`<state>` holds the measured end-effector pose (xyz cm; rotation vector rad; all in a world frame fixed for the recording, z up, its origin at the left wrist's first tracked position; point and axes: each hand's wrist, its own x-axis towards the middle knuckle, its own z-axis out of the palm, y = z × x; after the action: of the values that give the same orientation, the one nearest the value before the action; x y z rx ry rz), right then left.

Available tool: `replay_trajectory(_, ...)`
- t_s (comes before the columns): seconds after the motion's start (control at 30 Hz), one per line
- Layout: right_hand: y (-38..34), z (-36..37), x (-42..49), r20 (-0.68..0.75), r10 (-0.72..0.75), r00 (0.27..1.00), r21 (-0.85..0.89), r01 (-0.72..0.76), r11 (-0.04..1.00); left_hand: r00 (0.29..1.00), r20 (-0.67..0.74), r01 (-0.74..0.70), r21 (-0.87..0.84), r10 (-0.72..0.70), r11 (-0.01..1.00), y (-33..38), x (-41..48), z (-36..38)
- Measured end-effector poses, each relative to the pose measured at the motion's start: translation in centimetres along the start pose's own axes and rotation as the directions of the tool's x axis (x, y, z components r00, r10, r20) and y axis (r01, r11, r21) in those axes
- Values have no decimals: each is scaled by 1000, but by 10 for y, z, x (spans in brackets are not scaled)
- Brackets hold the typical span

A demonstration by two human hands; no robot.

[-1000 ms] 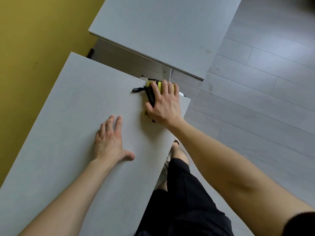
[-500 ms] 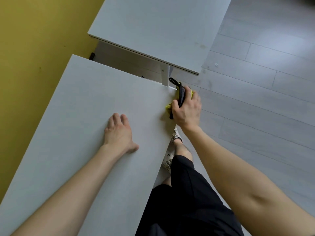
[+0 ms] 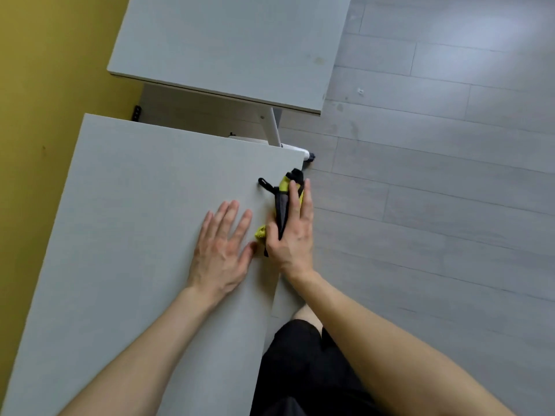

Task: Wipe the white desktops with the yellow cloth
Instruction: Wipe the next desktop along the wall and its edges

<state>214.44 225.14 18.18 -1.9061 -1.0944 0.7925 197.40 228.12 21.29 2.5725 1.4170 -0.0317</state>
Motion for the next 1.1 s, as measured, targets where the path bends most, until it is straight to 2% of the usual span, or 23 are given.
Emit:
replay_trajectory(0.1, 6, -1, -16, 50, -45, 998, 10, 44, 999, 1000, -15, -21, 0, 21, 1000, -3, -3, 5)
replay_trajectory(0.37, -6, -6, 61, -22, 39, 999, 100, -37, 994, 997, -62, -36, 59, 40, 998, -3, -28, 21)
replay_trajectory(0.5, -2, -1, 18, 16, 111, 994, 171, -112, 979, 994, -111, -19, -12, 18, 1000, 1, -50, 32)
replay_trajectory(0.67, 12, 7, -38, 24, -9, 1000, 153, 5, 988, 989, -143, -30, -25, 27, 999, -2, -49, 38)
replay_trajectory(0.93, -4, -4, 80, -57, 73, 996, 210, -59, 976, 981, -191, -27, -19, 22, 999, -6, -47, 44)
replay_trajectory(1.0, 0, 1, 57, -65, 61, 996, 234, -44, 971, 980, -197, -29, -15, 25, 999, -6, -47, 44)
replay_trajectory(1.1, 12, 11, -37, -40, 23, 999, 270, -12, 963, 979, -199, -42, -1, 41, 999, -6, -48, 45)
